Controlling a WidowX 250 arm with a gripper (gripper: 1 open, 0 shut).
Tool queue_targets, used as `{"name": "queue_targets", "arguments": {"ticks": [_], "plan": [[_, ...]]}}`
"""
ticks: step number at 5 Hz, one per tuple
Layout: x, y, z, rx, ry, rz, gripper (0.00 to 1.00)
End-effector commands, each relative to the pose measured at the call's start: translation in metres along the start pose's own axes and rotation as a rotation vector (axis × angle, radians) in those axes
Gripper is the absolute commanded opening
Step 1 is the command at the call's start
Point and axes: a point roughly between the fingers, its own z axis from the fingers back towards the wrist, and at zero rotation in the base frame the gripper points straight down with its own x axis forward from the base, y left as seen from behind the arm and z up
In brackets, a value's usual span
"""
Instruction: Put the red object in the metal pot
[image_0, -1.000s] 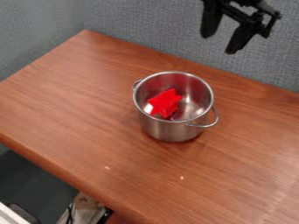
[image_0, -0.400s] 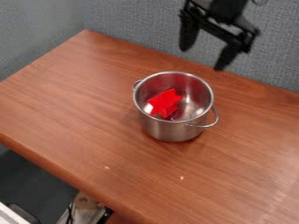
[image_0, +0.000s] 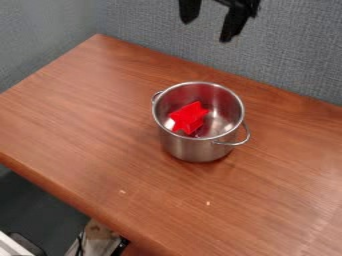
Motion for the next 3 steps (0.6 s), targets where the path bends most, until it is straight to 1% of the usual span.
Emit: {"name": "queue_targets", "arguments": {"ticks": [1, 2, 3], "plan": [[0.009, 0.005, 0.006, -0.017, -0.060, -0.073, 1.00], [0.002, 0.003, 0.010, -0.028, -0.030, -0.100, 1.00], [-0.004, 0.004, 0.013, -0.039, 0.002, -0.112, 1.00]]}}
